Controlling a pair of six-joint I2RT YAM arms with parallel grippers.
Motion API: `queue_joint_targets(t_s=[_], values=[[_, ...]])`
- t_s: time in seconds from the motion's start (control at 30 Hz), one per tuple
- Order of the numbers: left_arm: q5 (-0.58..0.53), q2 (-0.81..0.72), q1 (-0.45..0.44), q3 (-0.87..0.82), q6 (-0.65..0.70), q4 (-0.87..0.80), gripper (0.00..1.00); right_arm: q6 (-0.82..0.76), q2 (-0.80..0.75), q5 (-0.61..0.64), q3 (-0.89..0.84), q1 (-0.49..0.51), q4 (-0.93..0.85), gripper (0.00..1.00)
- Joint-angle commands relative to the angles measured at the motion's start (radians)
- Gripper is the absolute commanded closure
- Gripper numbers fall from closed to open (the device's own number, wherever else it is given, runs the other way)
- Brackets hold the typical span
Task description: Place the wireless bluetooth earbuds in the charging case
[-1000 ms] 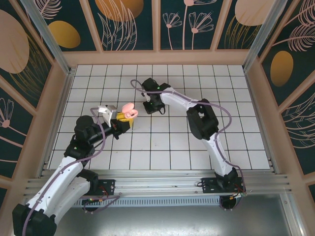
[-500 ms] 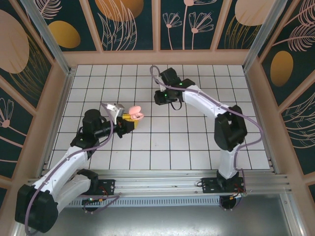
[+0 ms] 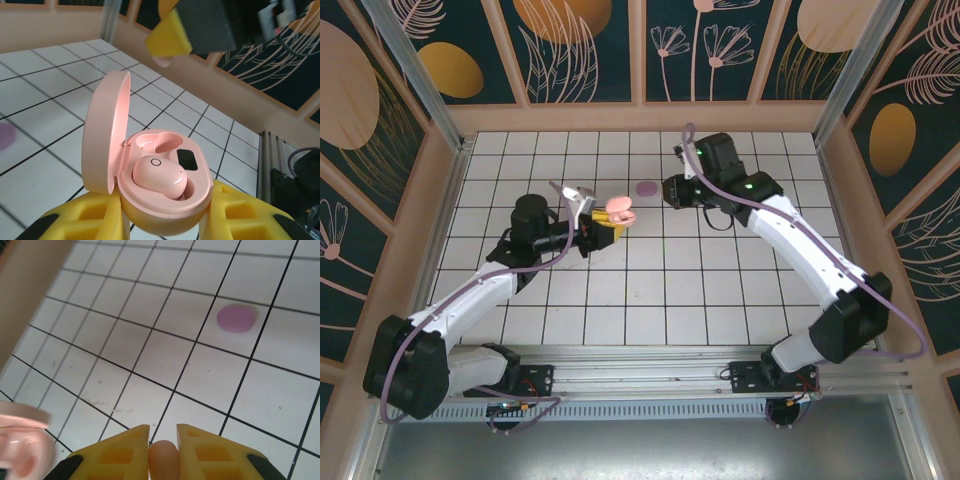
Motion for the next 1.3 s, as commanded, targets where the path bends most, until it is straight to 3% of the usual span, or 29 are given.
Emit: queue_joint_targets(t_s=[0.0,0.6,0.8,0.97,1.27], values=[[0.020,0.047,-0.037,0.051,0.001,0.080,0.82,0.027,-0.090,-0.065,-0.030,-0.001,0.019,0.81],[0.048,0.196,-0.119,0.066,-0.061,0.285,0.82,0.110,-0.220,-0.372,-0.166,-0.034,0.072,0.82],[0.050,0.209,-0.123,0.009,-0.091,0.430,0.82,0.104,-0.205,-0.381,-0.206,-0.034,0.078,0.83],[0.004,0.181,-0.123,-0.026,0.003,0.414,0.80,0.119,-0.209,-0.392,-0.209,-0.033,0.089,0.83],[0.038,0.179,-0.123,-0.043,0.078,0.419,0.80,0.110,-0.189,-0.429,-0.211,0.003,0.085,0.83]])
